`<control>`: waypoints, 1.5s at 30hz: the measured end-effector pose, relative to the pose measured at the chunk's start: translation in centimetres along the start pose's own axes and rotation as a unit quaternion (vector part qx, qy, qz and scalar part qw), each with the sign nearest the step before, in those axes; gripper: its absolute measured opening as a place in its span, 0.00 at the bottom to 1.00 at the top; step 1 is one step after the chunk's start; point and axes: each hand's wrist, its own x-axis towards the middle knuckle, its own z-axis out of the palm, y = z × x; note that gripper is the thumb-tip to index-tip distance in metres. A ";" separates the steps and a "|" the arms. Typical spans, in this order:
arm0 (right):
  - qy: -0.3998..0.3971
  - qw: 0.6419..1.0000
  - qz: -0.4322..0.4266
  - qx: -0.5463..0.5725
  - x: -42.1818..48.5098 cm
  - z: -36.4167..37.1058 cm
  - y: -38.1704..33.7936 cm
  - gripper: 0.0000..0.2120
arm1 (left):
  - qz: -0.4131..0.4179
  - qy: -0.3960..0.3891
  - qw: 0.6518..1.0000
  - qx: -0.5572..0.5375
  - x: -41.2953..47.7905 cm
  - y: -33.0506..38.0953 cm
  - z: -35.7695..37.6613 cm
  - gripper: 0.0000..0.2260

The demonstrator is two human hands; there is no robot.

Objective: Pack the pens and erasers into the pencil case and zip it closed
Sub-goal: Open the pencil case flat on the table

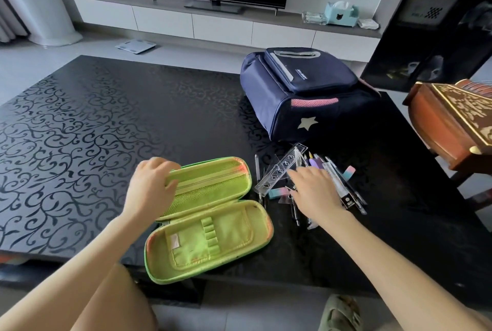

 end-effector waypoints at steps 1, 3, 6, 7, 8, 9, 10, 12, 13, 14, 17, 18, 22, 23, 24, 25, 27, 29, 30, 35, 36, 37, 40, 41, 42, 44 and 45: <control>0.009 0.999 -0.045 0.005 0.8 0.2 -0.5 0.24 | 0.061 -0.007 0.998 0.010 -0.7 0.9 -0.2 0.13; -0.002 0.995 -0.103 -0.013 2.4 0.5 -1.5 0.28 | 0.156 -0.060 0.986 0.029 -2.6 2.1 -0.5 0.12; -0.066 0.984 -0.134 -0.093 4.3 0.8 -2.5 0.30 | 0.217 -0.148 0.962 0.071 -4.9 2.7 -0.2 0.13; -0.078 0.981 -0.139 -0.114 4.7 1.0 -2.8 0.28 | 0.231 -0.163 0.955 0.091 -5.4 2.5 0.1 0.14; -0.082 0.977 -0.144 -0.131 5.1 1.0 -3.0 0.26 | 0.240 -0.173 0.949 0.106 -5.8 2.3 0.3 0.16; -0.077 0.975 -0.154 -0.144 5.3 1.2 -3.1 0.23 | 0.243 -0.181 0.946 0.115 -6.2 2.1 0.4 0.18; -0.067 0.973 -0.166 -0.146 5.4 1.3 -3.0 0.19 | 0.245 -0.186 0.944 0.117 -6.4 1.8 0.5 0.20; -0.021 0.972 -0.189 -0.142 5.3 1.5 -2.6 0.12 | 0.246 -0.197 0.942 0.114 -6.9 1.4 0.7 0.25; 0.002 0.972 -0.187 -0.139 5.2 1.6 -2.3 0.10 | 0.247 -0.201 0.941 0.114 -7.1 1.4 0.8 0.27; 0.020 0.975 -0.181 -0.128 5.1 1.7 -1.9 0.11 | 0.248 -0.199 0.941 0.113 -7.4 1.3 0.9 0.29; 0.087 0.979 -0.176 -0.051 4.1 1.7 -0.8 0.15 | 0.248 -0.188 0.943 0.120 -7.7 1.6 0.7 0.31; 0.113 0.979 -0.171 -0.019 3.5 1.3 -0.6 0.15 | 0.249 -0.180 0.943 0.126 -7.8 1.5 0.7 0.31; 0.258 0.949 -0.136 0.121 0.8 -1.0 -0.4 0.07 | 0.260 -0.184 0.937 0.142 -8.1 0.6 1.2 0.32; 0.294 0.932 -0.120 0.172 -0.1 -1.8 -0.6 0.05 | 0.268 -0.180 0.934 0.153 -8.2 0.5 1.3 0.32; 0.312 0.916 -0.092 0.237 -1.0 -2.8 -1.0 0.06 | 0.277 -0.178 0.930 0.164 -8.2 0.5 1.3 0.31; 0.314 0.896 -0.055 0.310 -2.0 -3.7 -1.4 0.06 | 0.288 -0.174 0.925 0.179 -8.2 0.7 1.1 0.30; 0.282 0.850 0.031 0.445 -4.2 -5.9 -2.4 0.05 | 0.318 -0.148 0.912 0.214 -8.1 0.8 1.1 0.26; 0.237 0.802 0.107 0.538 -5.6 -7.5 -2.8 0.02 | 0.344 -0.126 0.904 0.221 -8.0 0.6 1.2 0.19; 0.224 0.778 0.139 0.571 -6.0 -8.2 -2.8 0.03 | 0.350 -0.131 0.906 0.201 -8.0 0.5 1.2 0.17; 0.157 0.577 0.261 0.758 -6.9 -9.8 -2.4 0.07 | 0.215 -0.098 0.972 0.008 -8.1 0.4 0.6 0.17; 0.125 0.541 0.288 0.780 -6.9 -9.6 -2.4 0.09 | 0.167 -0.088 0.982 -0.016 -7.8 0.5 0.2 0.19; 0.088 0.511 0.313 0.796 -7.0 -9.3 -2.6 0.10 | 0.122 -0.076 0.989 -0.036 -7.4 0.5 -0.3 0.17; -0.025 0.451 0.381 0.807 -7.2 -7.5 -4.6 0.11 | -0.005 -0.061 0.993 -0.099 -5.8 0.8 -1.1 0.07; -0.056 0.445 0.407 0.796 -7.2 -6.7 -5.7 0.10 | -0.034 -0.058 0.991 -0.116 -5.4 0.9 -1.2 0.06; -0.079 0.444 0.428 0.783 -7.1 -5.9 -7.0 0.08 | -0.054 -0.059 0.988 -0.129 -5.0 0.9 -1.3 0.06; -0.111 0.432 0.451 0.773 -6.8 -4.8 -9.5 0.06 | -0.075 -0.054 0.985 -0.144 -4.4 1.1 -1.2 0.06; -0.123 0.428 0.456 0.770 -6.5 -4.4 -10.7 0.06 | -0.081 -0.049 0.984 -0.149 -4.3 1.1 -1.2 0.07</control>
